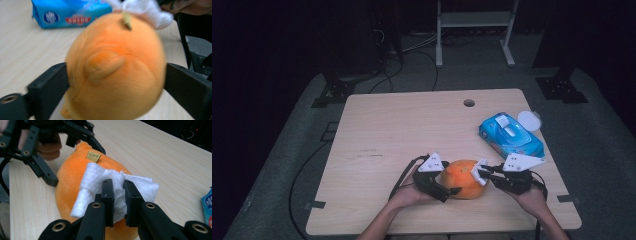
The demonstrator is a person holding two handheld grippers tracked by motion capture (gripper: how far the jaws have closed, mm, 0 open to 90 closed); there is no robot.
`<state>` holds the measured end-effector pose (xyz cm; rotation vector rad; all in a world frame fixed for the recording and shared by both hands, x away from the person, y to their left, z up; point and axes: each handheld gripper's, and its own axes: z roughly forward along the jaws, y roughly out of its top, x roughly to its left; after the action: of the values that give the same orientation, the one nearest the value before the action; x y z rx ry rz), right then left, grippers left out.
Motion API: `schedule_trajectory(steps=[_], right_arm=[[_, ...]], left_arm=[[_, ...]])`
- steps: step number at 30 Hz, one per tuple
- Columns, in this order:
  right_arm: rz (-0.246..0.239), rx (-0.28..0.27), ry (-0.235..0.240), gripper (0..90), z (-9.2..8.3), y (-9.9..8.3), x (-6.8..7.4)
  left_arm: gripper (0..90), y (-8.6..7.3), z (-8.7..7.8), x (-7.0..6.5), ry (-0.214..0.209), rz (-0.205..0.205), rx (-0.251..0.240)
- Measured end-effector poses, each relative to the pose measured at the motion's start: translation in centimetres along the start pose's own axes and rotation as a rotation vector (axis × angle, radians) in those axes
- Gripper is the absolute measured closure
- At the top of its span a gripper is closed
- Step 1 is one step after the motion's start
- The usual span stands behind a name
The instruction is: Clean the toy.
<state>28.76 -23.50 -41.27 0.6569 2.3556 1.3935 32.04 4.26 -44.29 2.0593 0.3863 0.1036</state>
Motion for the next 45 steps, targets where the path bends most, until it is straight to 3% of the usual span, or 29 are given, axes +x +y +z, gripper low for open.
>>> schedule_trajectory(steps=[1, 2, 3, 7, 9, 10, 11, 16, 17, 19, 21, 25, 26, 31, 35, 37, 40, 41, 42, 43, 44, 45], right_arm=[[-0.006, -0.002, 0.0, 79.5, 0.0, 0.0, 0.1], [-0.006, -0.002, 0.0, 79.5, 0.0, 0.0, 0.1], [-0.017, 0.006, -0.011, 79.5, 0.0, 0.0, 0.2], [-0.013, -0.026, -0.011, 79.5, -0.5, 0.3, 0.4], [-0.01, -0.03, -0.008, 79.5, -0.4, 0.4, 0.4], [-0.01, -0.03, -0.008, 79.5, -0.4, 0.4, 0.4], [0.011, -0.04, 0.016, 79.5, -0.1, 0.3, 0.3], [0.001, -0.014, 0.02, 79.6, 1.0, 0.6, 0.8], [-0.016, -0.031, 0.018, 79.7, 0.9, 1.2, 1.3], [-0.021, -0.055, 0.026, 79.8, 0.8, 1.6, 1.6], [-0.042, -0.092, 0.053, 79.9, 0.7, 2.7, 2.5], [-0.167, -0.073, 0.033, 79.9, 1.5, 4.6, 4.8], [-0.157, -0.075, 0.028, 79.9, 1.3, 4.5, 4.5], [-0.095, -0.084, 0.002, 79.9, 0.5, 3.7, 3.5], [-0.129, -0.101, 0.018, 79.8, 0.4, 4.6, 4.6], [-0.13, -0.076, 0.013, 79.8, 0.8, 4.2, 4.5], [-0.111, -0.037, 0.014, 79.9, 1.5, 3.2, 4.1], [-0.08, -0.024, 0.032, 79.9, 2.0, 2.1, 3.7], [-0.08, -0.024, 0.032, 79.9, 2.0, 2.1, 3.7], [-0.065, -0.026, 0.038, 79.9, 2.0, 1.6, 3.5], [-0.061, -0.024, 0.036, 80.0, 1.8, 1.6, 3.4], [-0.063, -0.024, 0.032, 79.9, 1.7, 1.5, 3.3]], left_arm=[[5.1, -0.3, 0.6, -0.3, 0.028, -0.015, -0.006], [7.8, -0.3, 0.6, -0.3, 0.028, -0.015, -0.006], [12.5, 0.0, 0.2, -1.0, 0.05, 0.023, -0.007], [25.2, 0.8, -0.8, -1.5, 0.04, 0.035, -0.008], [27.5, 1.7, -2.3, -1.6, 0.019, 0.038, -0.027], [27.8, 1.7, -2.3, -1.6, 0.019, 0.038, -0.027], [27.8, 2.1, -3.1, -1.6, 0.016, 0.04, -0.031], [31.0, 1.9, -3.5, -1.4, 0.046, 0.039, 0.008], [31.8, 1.8, -3.5, -1.1, 0.049, 0.02, 0.018], [32.2, 1.9, -3.4, -1.2, 0.049, 0.022, 0.021], [32.3, 2.1, -2.8, -1.8, 0.05, 0.049, 0.035], [33.5, 2.6, -3.0, -2.6, 0.063, 0.086, 0.042], [33.8, 2.6, -3.3, -2.5, 0.066, 0.079, 0.038], [34.0, 3.2, -4.0, -2.7, 0.083, 0.078, 0.033], [33.5, 3.6, -3.8, -3.1, 0.096, 0.086, 0.056], [32.0, 3.4, -3.3, -3.2, 0.112, 0.091, 0.087], [23.4, 2.8, -2.5, -3.1, 0.102, 0.085, 0.099], [19.6, 2.5, -2.2, -2.9, 0.086, 0.089, 0.091], [17.5, 2.5, -2.2, -2.9, 0.086, 0.089, 0.091], [15.2, 2.5, -2.7, -2.5, 0.058, 0.081, 0.036], [13.8, 2.5, -2.7, -2.5, 0.058, 0.081, 0.036], [12.9, 2.4, -3.2, -2.0, 0.05, 0.079, -0.018]])
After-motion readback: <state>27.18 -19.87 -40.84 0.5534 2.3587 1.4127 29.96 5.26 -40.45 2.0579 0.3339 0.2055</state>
